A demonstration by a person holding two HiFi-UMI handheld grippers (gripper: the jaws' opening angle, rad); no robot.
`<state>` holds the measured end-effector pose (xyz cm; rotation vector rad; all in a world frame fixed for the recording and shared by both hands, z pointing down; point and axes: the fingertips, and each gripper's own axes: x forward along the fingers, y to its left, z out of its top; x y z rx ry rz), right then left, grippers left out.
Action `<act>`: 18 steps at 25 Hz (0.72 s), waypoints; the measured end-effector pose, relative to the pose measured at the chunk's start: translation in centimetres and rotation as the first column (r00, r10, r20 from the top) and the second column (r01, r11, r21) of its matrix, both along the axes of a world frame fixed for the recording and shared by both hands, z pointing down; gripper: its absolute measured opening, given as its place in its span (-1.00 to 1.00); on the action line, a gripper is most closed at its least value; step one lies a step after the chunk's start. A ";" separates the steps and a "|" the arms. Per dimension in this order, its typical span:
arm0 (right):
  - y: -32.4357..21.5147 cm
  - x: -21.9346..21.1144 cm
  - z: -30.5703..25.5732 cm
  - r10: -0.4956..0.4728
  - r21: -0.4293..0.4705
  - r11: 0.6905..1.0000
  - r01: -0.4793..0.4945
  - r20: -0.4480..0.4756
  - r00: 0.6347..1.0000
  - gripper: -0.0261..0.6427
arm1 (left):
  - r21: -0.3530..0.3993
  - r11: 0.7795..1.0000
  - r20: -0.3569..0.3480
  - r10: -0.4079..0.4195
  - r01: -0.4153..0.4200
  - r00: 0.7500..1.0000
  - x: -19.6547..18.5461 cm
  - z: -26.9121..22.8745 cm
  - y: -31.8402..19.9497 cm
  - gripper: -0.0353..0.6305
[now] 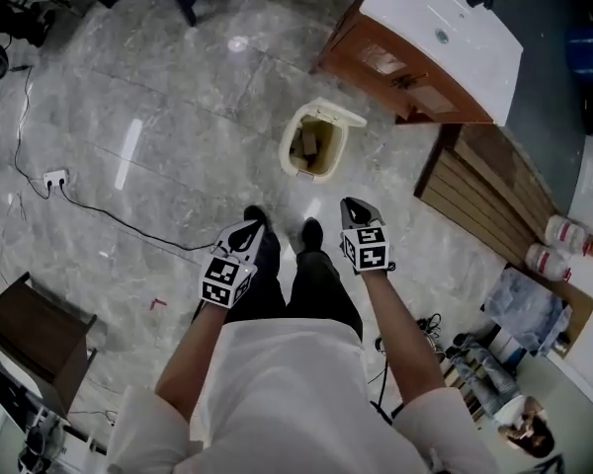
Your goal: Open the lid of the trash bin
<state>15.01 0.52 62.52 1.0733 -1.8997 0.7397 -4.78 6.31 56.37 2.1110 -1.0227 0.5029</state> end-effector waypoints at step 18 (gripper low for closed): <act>2.3 4.8 -14.2 0.044 0.203 0.977 -0.068 0.121 0.992 -0.81 | 0.133 0.989 0.010 0.061 -0.062 0.998 3.7 -11.0 -1.2 -0.84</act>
